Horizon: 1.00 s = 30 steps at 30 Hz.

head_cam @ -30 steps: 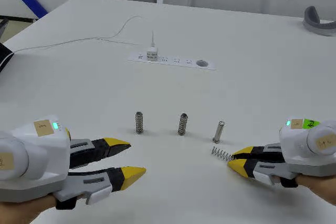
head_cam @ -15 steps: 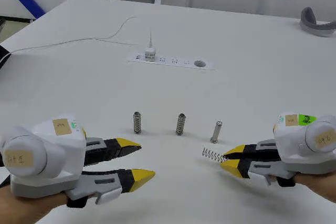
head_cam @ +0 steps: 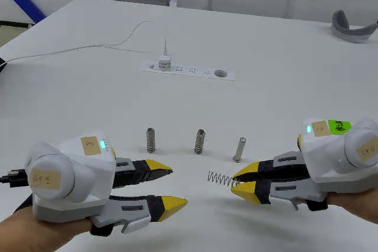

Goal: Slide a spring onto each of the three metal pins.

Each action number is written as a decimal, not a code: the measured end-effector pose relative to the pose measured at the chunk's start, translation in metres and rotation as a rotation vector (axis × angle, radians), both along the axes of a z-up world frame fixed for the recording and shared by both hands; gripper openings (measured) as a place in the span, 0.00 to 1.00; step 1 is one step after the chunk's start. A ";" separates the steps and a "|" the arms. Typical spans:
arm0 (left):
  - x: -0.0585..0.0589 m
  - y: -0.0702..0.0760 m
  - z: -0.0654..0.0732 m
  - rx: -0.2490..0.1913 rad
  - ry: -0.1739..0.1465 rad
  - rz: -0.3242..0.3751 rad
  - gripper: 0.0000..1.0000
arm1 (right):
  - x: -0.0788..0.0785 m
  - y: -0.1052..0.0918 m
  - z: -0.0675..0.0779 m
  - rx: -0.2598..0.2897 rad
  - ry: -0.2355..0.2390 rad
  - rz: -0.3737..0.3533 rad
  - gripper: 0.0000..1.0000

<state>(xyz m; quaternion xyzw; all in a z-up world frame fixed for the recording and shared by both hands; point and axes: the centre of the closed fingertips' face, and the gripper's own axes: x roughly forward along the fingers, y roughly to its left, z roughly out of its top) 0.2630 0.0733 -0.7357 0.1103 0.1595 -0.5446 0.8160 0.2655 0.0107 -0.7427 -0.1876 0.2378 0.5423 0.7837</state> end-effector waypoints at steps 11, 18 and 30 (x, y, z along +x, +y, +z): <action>-0.008 -0.010 0.002 0.001 -0.004 -0.043 0.33 | -0.016 0.017 0.006 -0.017 -0.006 0.109 0.11; -0.015 -0.016 0.003 -0.002 -0.002 -0.075 0.29 | -0.023 0.023 0.008 -0.030 -0.009 0.161 0.11; -0.027 -0.025 0.002 0.017 -0.008 -0.130 0.22 | -0.033 0.027 0.008 -0.052 -0.012 0.220 0.11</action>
